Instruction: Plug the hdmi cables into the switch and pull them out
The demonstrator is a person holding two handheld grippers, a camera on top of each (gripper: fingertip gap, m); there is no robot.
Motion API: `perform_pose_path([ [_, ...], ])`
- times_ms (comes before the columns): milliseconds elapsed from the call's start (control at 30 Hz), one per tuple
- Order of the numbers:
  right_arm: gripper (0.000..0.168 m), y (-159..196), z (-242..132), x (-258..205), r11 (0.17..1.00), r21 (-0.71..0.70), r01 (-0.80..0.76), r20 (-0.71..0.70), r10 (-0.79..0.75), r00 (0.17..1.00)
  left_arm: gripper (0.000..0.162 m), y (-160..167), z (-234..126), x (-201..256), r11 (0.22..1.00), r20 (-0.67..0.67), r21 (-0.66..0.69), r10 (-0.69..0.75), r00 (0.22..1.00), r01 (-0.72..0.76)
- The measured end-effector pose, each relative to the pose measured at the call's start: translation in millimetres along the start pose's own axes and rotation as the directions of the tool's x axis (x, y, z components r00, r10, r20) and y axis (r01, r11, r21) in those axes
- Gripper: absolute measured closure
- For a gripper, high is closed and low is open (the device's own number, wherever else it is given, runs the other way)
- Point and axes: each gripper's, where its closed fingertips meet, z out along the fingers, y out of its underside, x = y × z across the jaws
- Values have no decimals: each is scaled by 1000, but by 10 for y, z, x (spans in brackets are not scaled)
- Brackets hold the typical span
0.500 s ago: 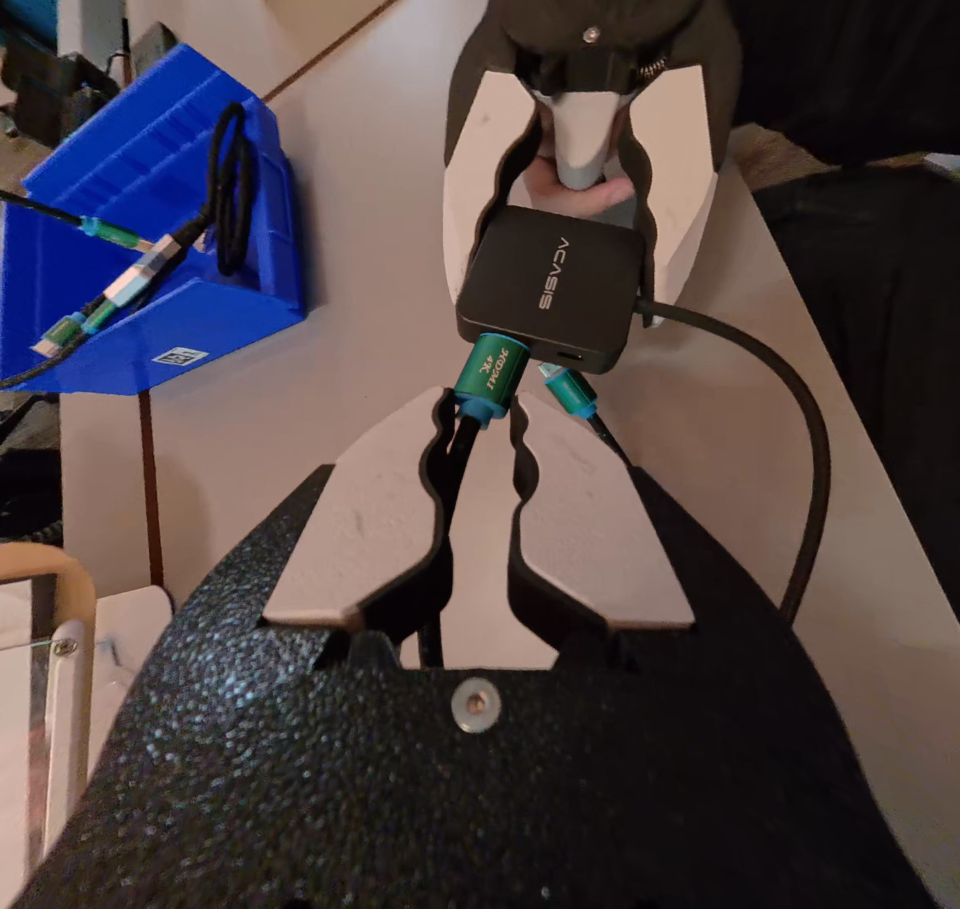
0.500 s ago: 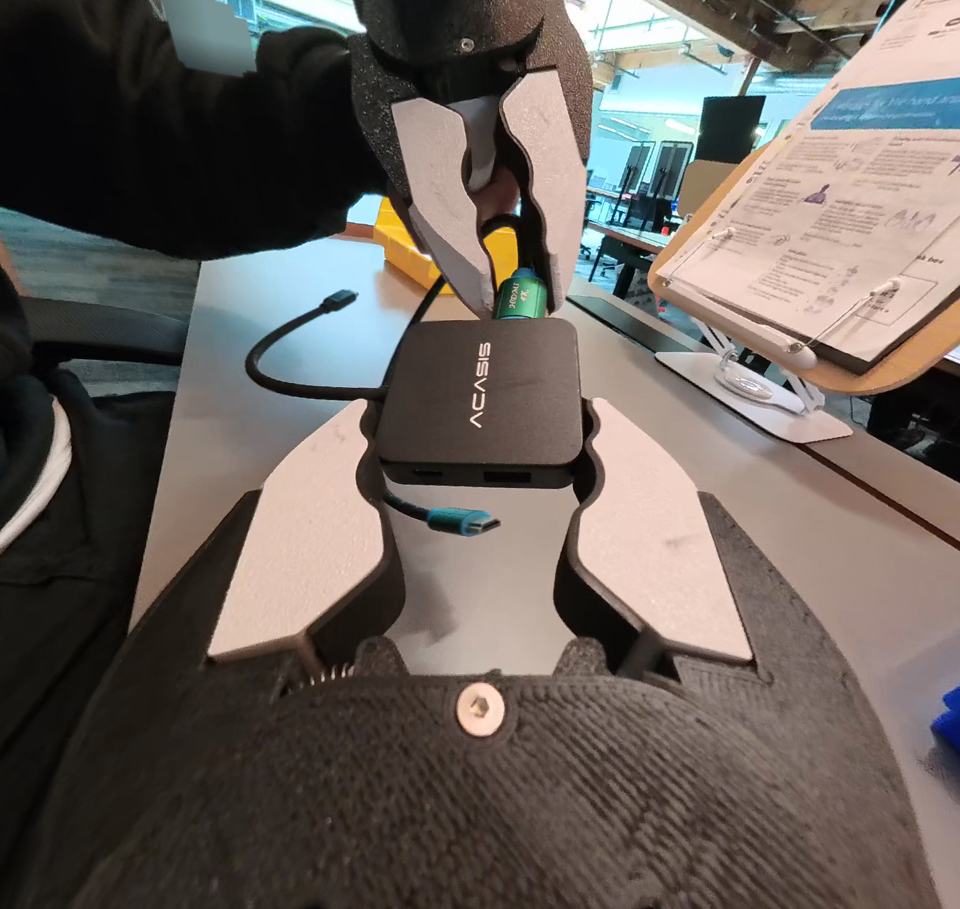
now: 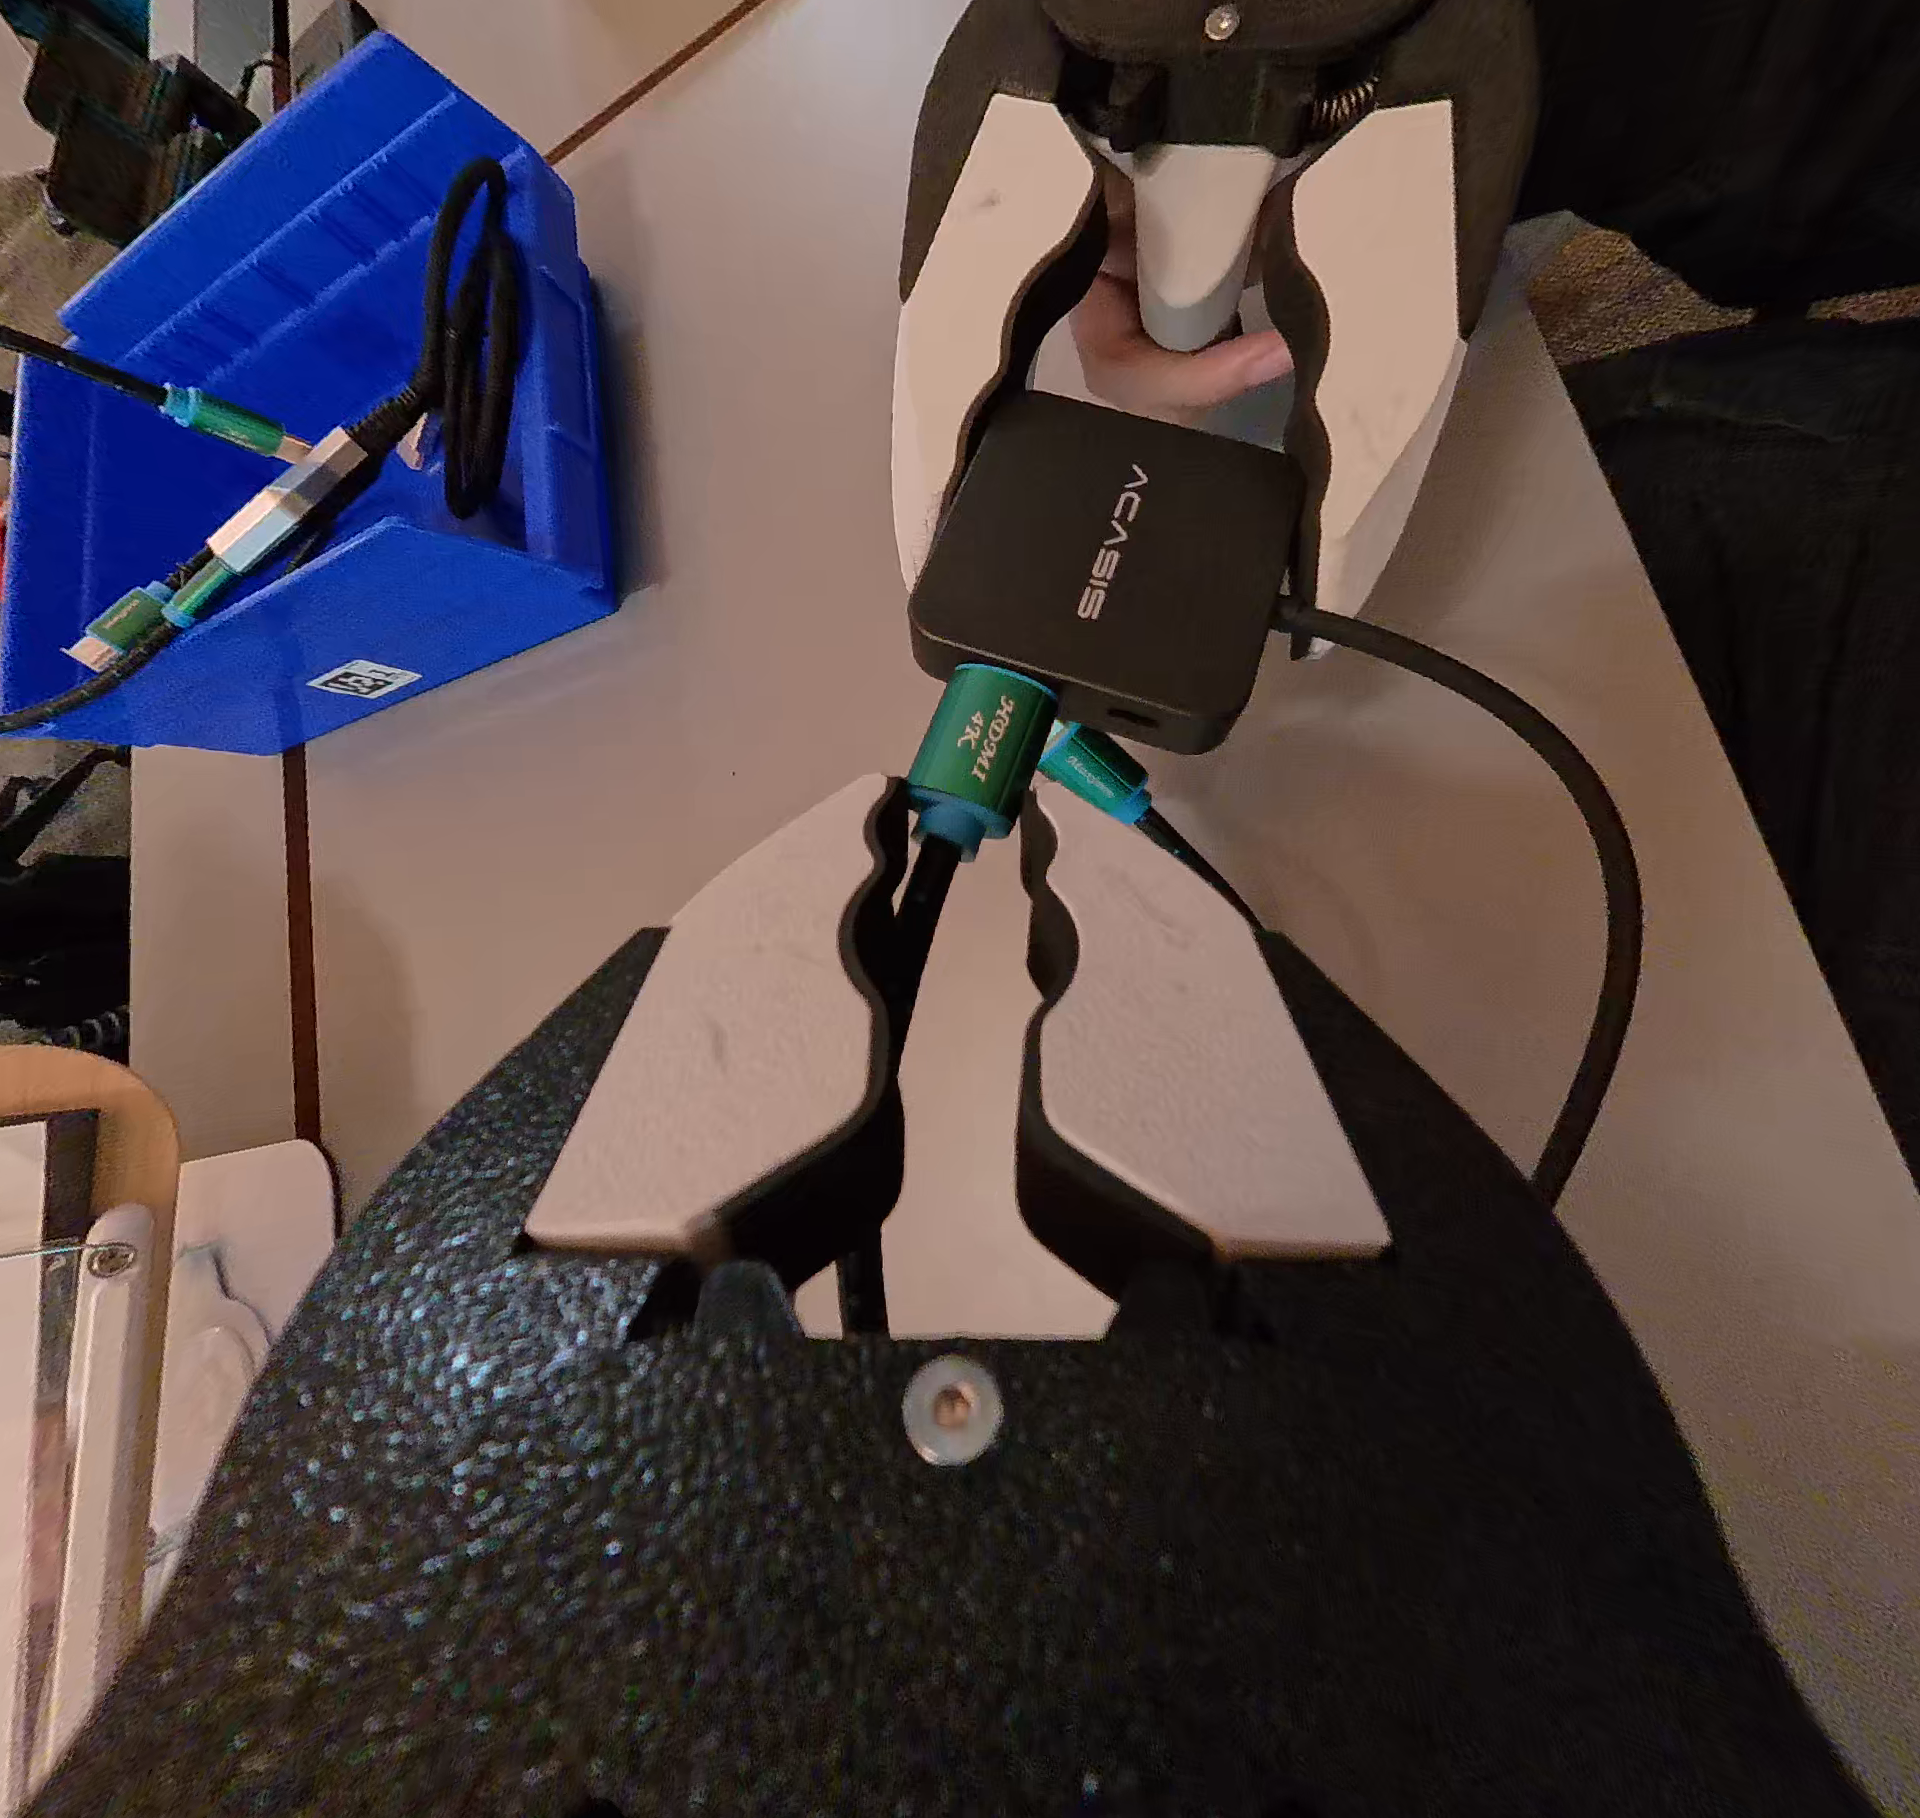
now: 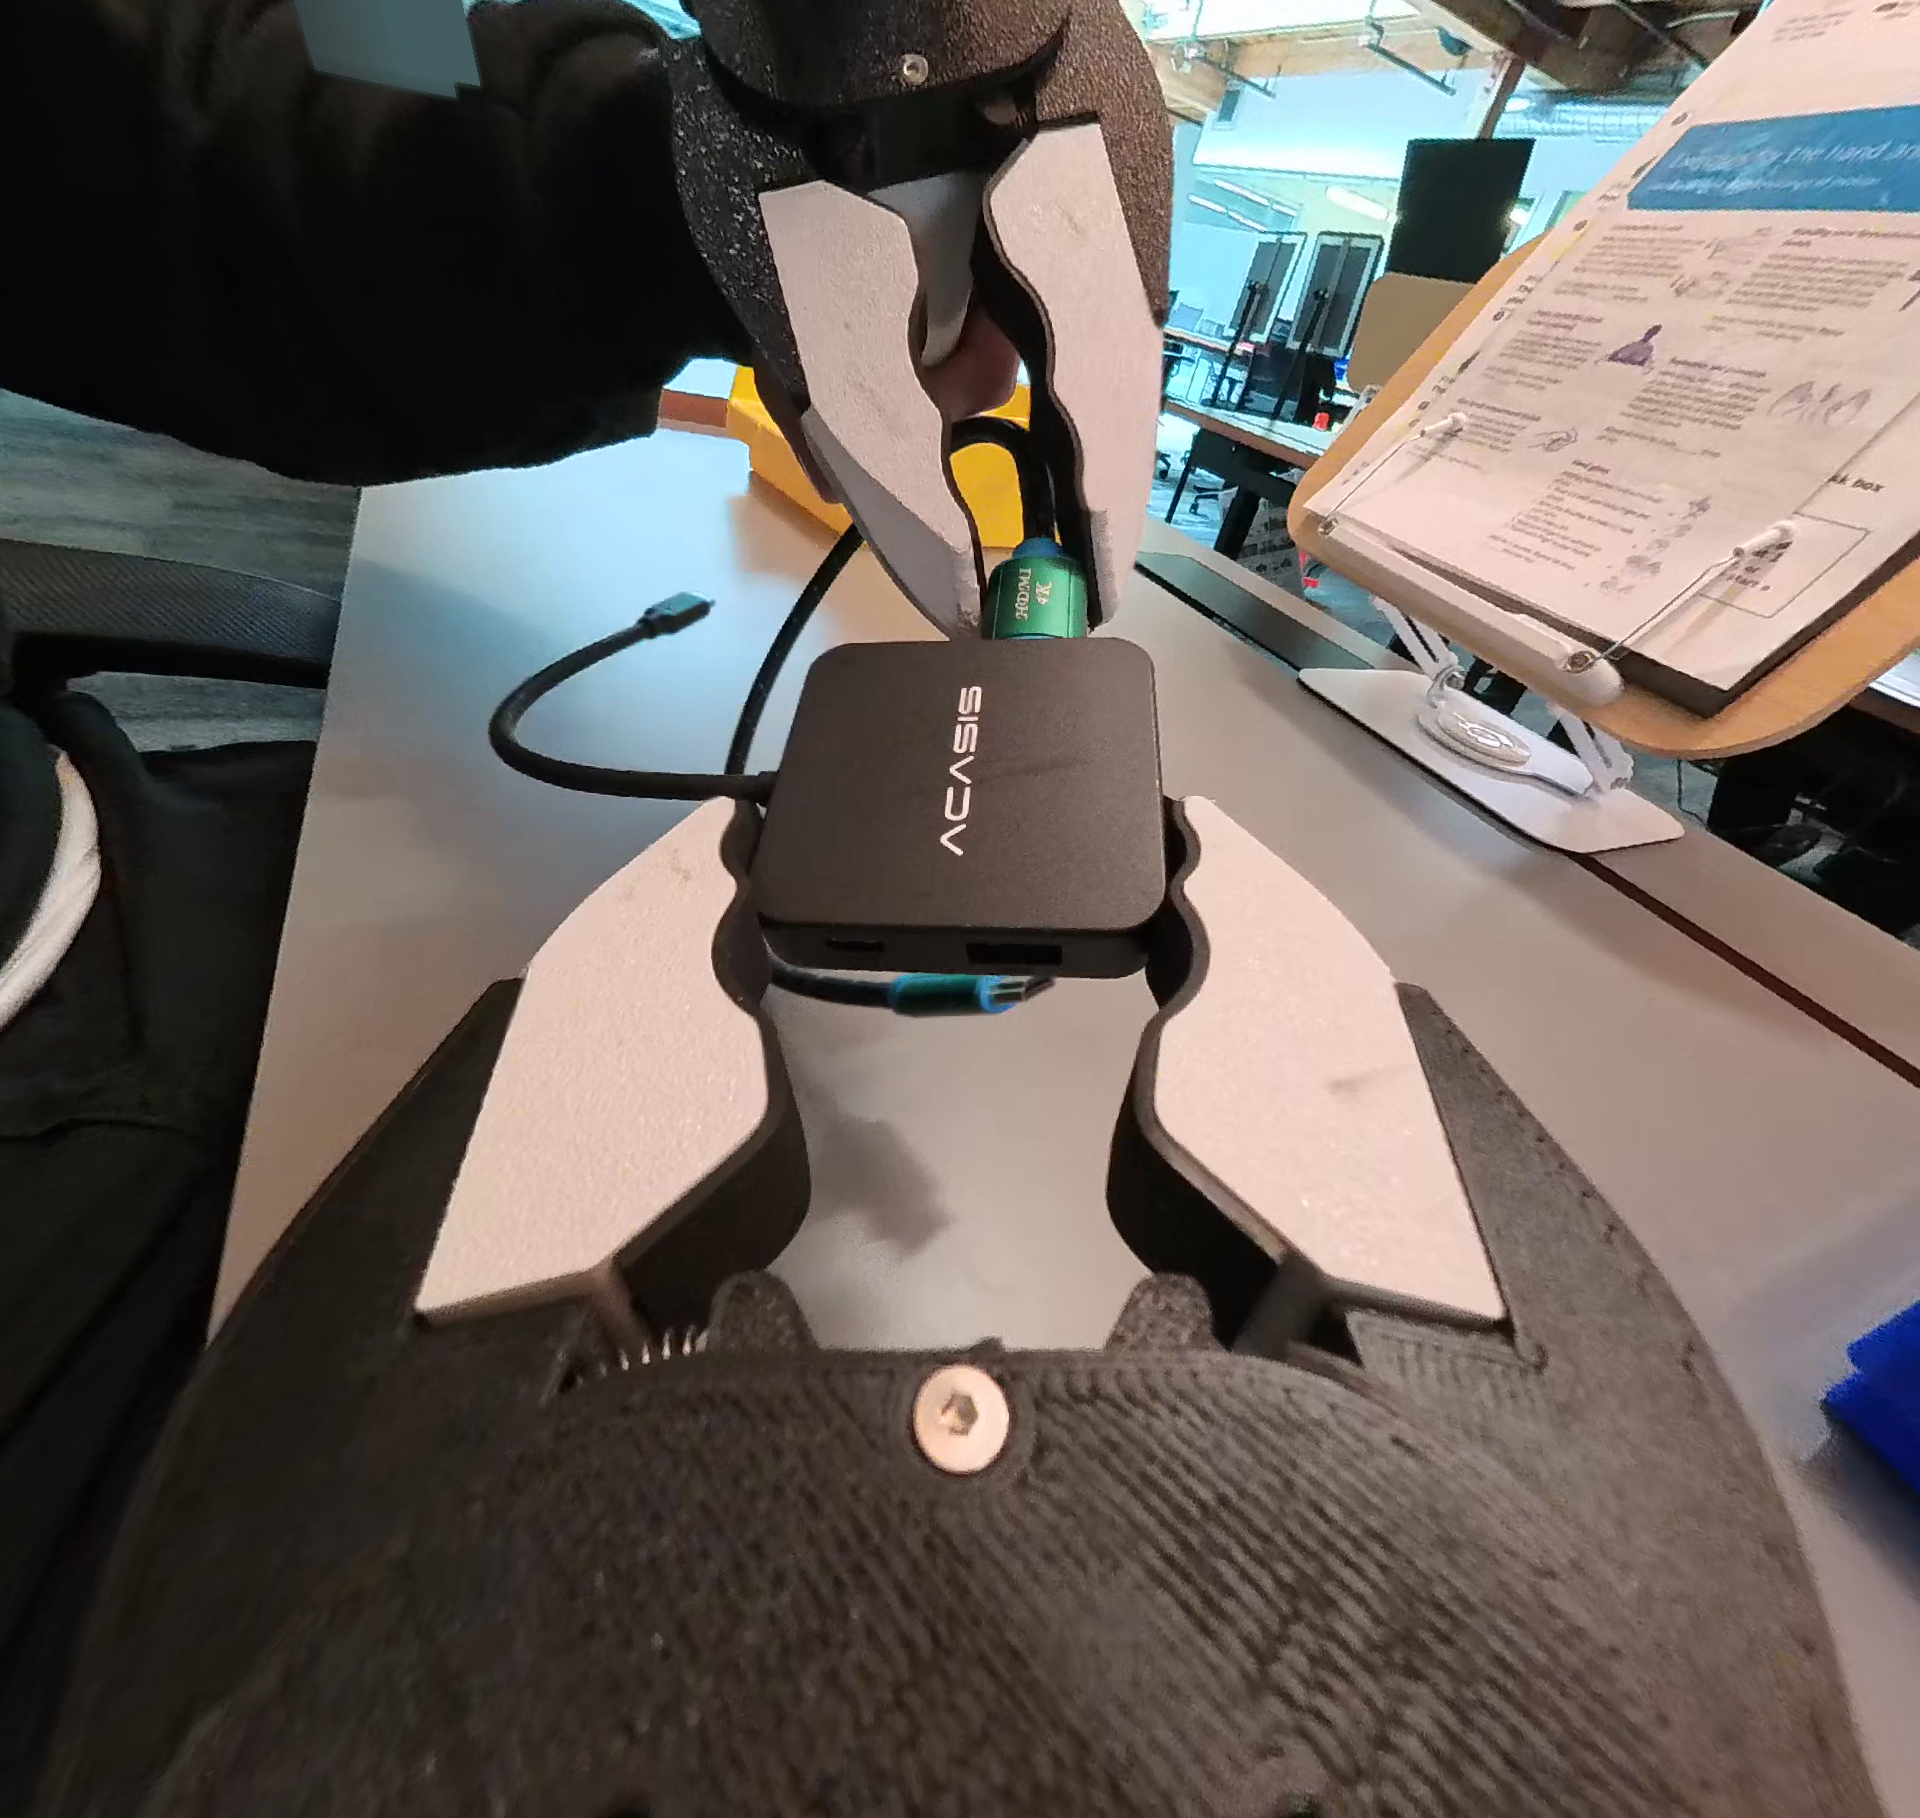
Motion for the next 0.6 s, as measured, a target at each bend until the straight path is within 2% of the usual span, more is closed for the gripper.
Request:
perform_pose_path([
  [100, 94, -144, -12, 72, 998, 61, -1, -48, 4, 999, 141, -110, -110, -110, 998, 57, 57, 17, 998, -21],
  [167, 94, -200, -116, 163, 997, 72, 6, -101, 1, 995, 130, -288, -403, -396, 987, 222, 160, -30, 975, -6],
  [200, 94, -184, -197, 219, 998, 60, 9, -129, -1, 992, 134, -386, -666, -611, 963, 331, 268, -109, 937, 17],
  [267, 94, -181, -408, 392, 998, 66, 0, -216, 15, 976, 128, -437, -1251, -927, 840, 397, 536, -341, 852, 86],
  [333, 95, -214, -637, 574, 996, 90, -11, -314, 39, 948, 128, -101, -1650, -1185, 709, 406, 688, -554, 727, 155],
  [367, 94, -257, -747, 661, 993, 116, -14, -366, 56, 929, 127, 170, -1698, -1257, 688, 429, 704, -610, 666, 176],
  [433, 95, -415, -959, 834, 979, 206, -14, -472, 112, 874, 123, 749, -1491, -1253, 682, 449, 679, -678, 582, 272],
  [467, 94, -512, -1067, 921, 966, 259, -14, -522, 152, 839, 116, 976, -1288, -1177, 667, 419, 661, -708, 569, 343],
  [533, 94, -689, -1325, 1112, 942, 336, 13, -633, 216, 743, 113, 1254, -939, -985, 631, 361, 642, -750, 554, 435],
  [567, 95, -756, -1478, 1222, 944, 327, 47, -702, 209, 681, 113, 1346, -841, -929, 641, 386, 636, -746, 542, 429],
  [600, 95, -811, -1672, 1372, 953, 292, 82, -791, 192, 581, 114, 1436, -786, -904, 682, 457, 617, -717, 526, 394],
])
